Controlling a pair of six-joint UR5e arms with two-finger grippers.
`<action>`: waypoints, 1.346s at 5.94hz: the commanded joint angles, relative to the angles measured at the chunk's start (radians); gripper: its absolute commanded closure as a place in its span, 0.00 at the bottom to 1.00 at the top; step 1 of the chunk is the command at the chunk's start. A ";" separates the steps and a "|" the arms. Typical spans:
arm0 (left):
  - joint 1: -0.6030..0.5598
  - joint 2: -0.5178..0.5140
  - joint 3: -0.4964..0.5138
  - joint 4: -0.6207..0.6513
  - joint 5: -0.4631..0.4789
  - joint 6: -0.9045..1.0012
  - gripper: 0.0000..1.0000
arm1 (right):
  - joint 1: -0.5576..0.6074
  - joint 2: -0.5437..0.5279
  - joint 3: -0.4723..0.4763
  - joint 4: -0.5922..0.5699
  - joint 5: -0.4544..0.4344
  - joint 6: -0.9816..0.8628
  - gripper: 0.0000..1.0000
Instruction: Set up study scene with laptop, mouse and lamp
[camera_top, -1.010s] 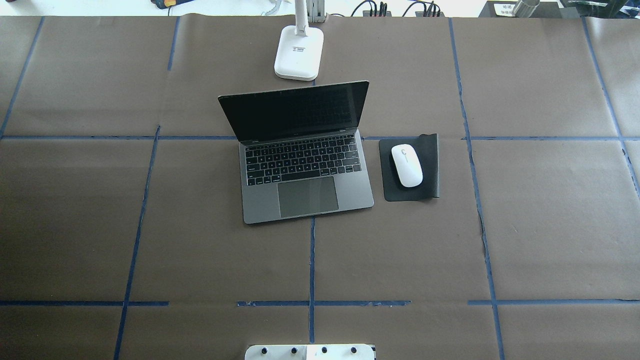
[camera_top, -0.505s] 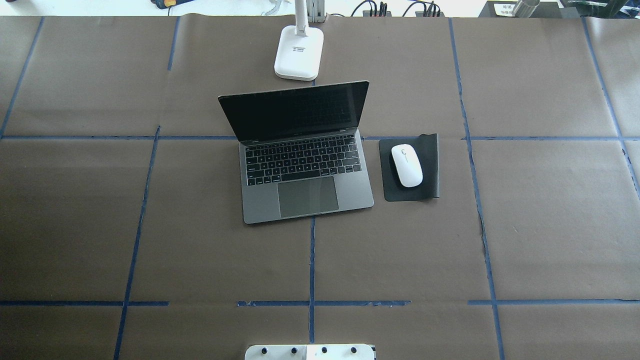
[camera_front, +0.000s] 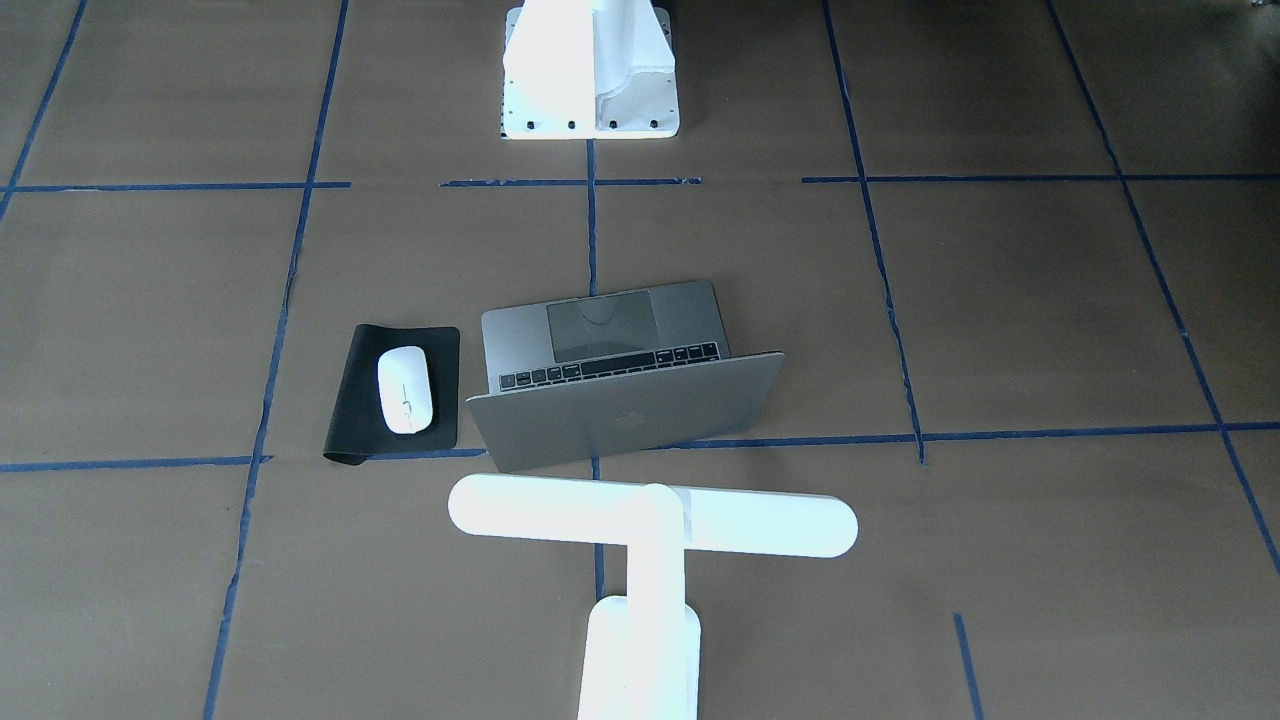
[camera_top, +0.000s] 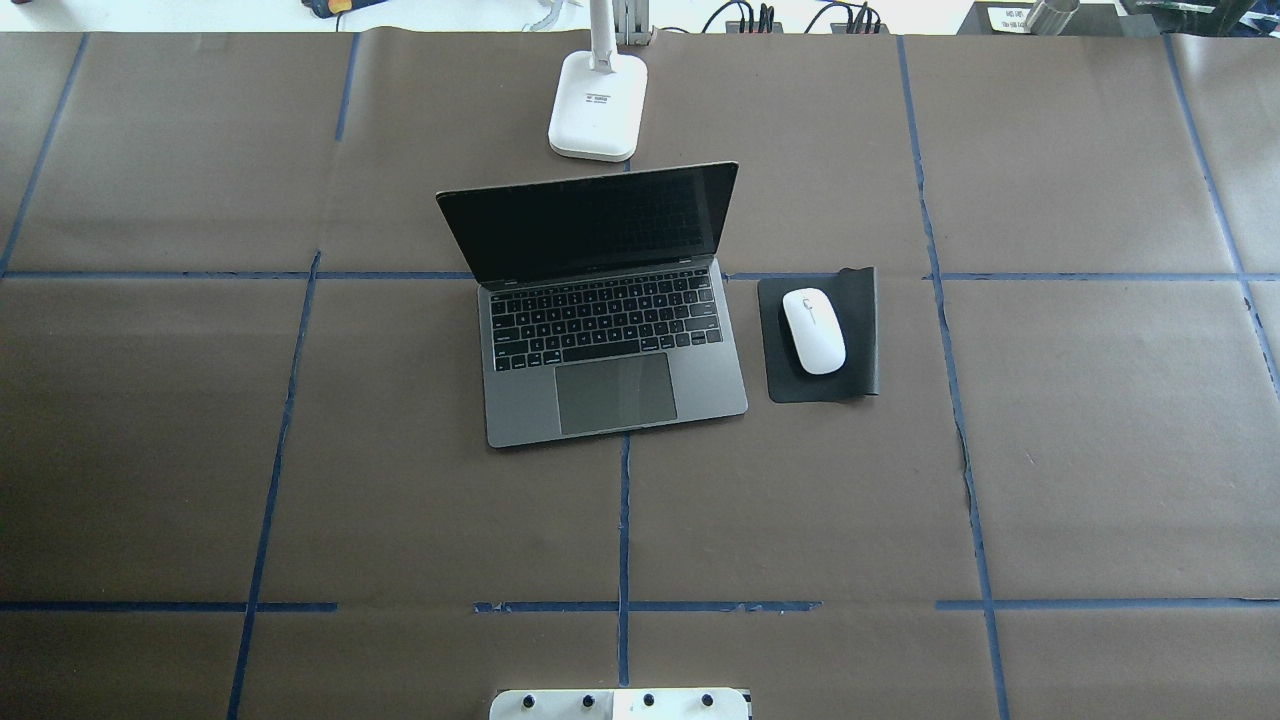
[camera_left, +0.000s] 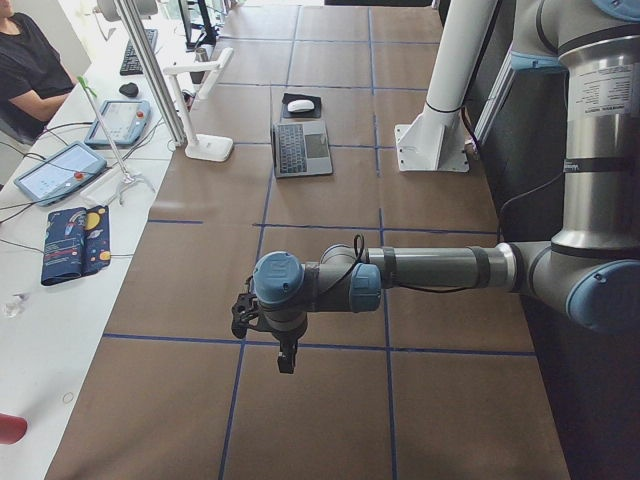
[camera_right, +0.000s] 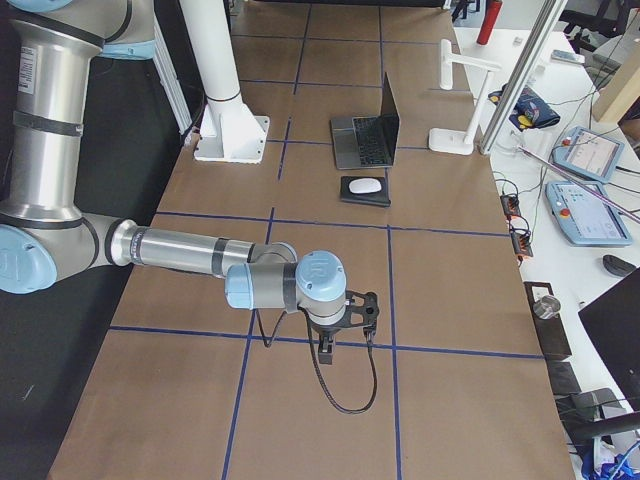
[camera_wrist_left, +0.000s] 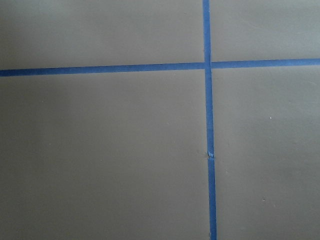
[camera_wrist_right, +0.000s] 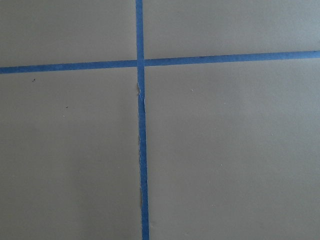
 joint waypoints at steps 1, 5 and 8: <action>0.000 -0.001 0.013 0.000 0.000 -0.001 0.00 | 0.000 0.000 0.002 0.002 0.000 0.000 0.00; 0.000 -0.001 0.013 -0.015 0.000 0.001 0.00 | 0.001 0.000 0.002 0.003 0.000 0.002 0.00; 0.000 -0.002 0.016 -0.015 0.000 0.001 0.00 | 0.000 0.000 0.000 0.003 0.000 0.000 0.00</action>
